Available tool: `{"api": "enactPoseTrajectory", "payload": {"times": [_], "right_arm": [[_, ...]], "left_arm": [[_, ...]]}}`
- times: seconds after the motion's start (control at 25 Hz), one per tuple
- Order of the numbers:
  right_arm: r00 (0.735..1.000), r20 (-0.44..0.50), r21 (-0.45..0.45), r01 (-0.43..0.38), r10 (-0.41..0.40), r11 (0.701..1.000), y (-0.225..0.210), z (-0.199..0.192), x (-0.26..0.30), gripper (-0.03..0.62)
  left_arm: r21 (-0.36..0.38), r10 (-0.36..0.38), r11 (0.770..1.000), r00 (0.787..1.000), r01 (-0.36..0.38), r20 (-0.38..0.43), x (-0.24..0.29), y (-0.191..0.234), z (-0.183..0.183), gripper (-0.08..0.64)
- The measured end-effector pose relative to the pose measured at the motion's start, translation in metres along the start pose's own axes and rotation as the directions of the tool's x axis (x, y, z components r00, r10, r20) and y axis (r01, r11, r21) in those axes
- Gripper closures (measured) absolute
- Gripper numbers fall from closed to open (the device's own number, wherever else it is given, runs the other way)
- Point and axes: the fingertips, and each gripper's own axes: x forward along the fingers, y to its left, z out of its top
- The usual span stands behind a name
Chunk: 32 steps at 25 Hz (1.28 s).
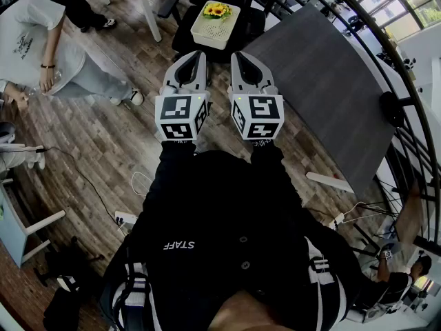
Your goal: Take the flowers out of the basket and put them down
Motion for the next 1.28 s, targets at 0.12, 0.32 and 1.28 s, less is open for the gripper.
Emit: {"api": "enactPoseTrajectory", "payload": {"times": [0.12,0.32,1.28], "right_arm": [[1.0,0.0,-0.004,-0.004,0.004,1.0,0.008,-0.001,0.001,0.58],[1.0,-0.006,-0.006,-0.004,0.004,1.0,0.017,-0.002,0.003,0.58],[0.997,-0.074,0.029,0.003,-0.001,1.0,0.083,-0.039,0.054,0.578]], "left_arm": [[-0.003,0.004,1.0,1.0,-0.004,-0.005,-0.005,0.007,-0.002,0.56],[-0.005,0.009,1.0,1.0,-0.009,-0.012,-0.011,0.016,-0.004,0.56],[-0.067,0.042,0.997,0.994,-0.049,-0.099,-0.036,0.104,-0.049,0.56]]}}
